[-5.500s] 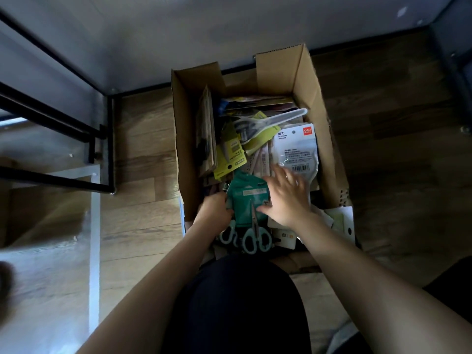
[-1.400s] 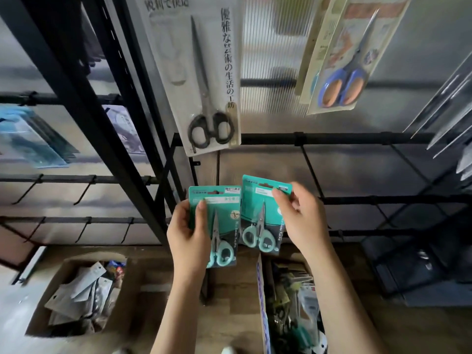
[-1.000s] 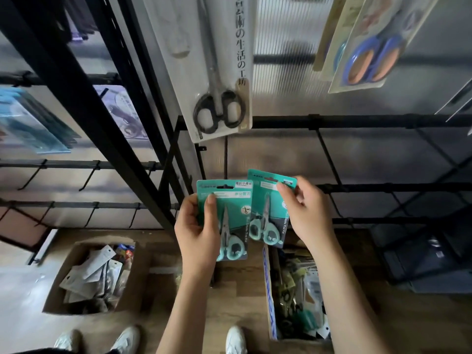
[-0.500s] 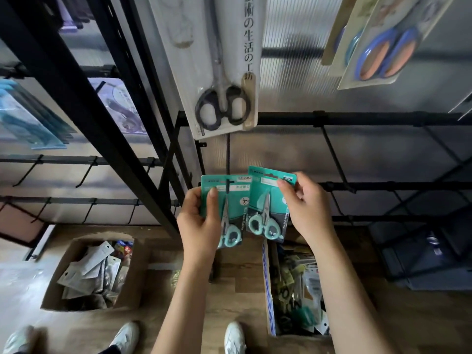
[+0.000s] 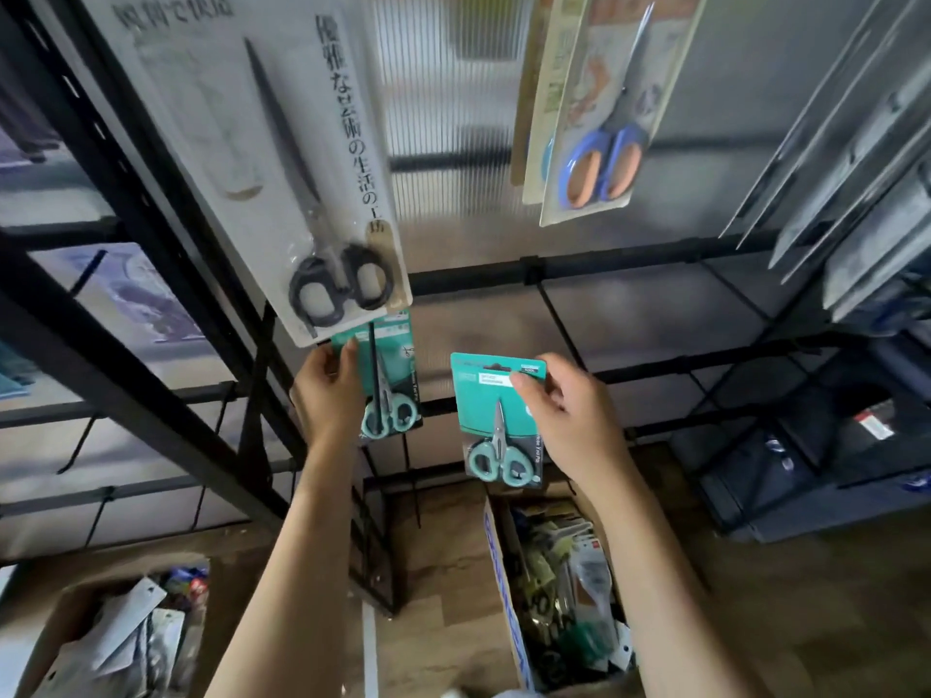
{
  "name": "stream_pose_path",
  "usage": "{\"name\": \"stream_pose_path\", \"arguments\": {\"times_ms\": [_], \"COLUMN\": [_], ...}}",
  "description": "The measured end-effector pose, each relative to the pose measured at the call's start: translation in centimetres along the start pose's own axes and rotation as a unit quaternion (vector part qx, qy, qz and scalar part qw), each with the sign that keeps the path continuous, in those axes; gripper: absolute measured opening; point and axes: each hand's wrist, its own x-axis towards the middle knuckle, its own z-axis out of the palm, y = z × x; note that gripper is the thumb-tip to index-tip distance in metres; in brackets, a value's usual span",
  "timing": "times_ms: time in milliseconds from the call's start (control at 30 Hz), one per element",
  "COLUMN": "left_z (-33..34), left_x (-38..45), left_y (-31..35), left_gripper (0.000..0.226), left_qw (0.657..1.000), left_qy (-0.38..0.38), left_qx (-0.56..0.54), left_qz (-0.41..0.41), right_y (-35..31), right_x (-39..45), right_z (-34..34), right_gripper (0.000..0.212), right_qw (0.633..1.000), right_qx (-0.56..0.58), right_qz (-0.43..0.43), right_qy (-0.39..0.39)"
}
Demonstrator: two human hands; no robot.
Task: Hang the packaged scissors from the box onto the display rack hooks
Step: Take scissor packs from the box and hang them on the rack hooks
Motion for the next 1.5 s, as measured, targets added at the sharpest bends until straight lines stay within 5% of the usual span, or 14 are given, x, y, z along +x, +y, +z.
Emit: {"name": "stream_pose_path", "arguments": {"times_ms": [300, 467, 700, 967, 1500], "left_z": [-2.4, -5.1, -7.2, -8.8, -8.2], "left_x": [-1.7, -5.1, -8.6, -9.1, -9.4], "left_y": [0.4, 0.6, 0.6, 0.0, 0.0], "left_gripper": [0.033, 0.024, 0.02, 0.031, 0.039], "left_qw": [0.993, 0.99, 0.967, 0.975, 0.955], "left_qy": [-0.036, -0.061, -0.104, -0.068, -0.132], "left_qx": [0.103, 0.125, 0.221, 0.206, 0.261], "left_qz": [-0.041, 0.002, 0.073, 0.055, 0.059], "right_y": [-0.7, -1.5, -2.8, -2.6, -2.7], "right_x": [-1.4, -2.5, -3.4, -3.1, -2.6], "right_z": [0.8, 1.7, 4.7, 6.8, 7.3], "right_gripper": [0.025, 0.04, 0.031, 0.029, 0.02], "right_qw": [0.998, 0.987, 0.974, 0.985, 0.985], "right_qx": [0.036, 0.12, 0.144, 0.097, 0.102], "right_qz": [-0.051, -0.091, -0.129, -0.093, -0.077], "right_qy": [-0.032, -0.061, -0.122, -0.112, -0.118]}}
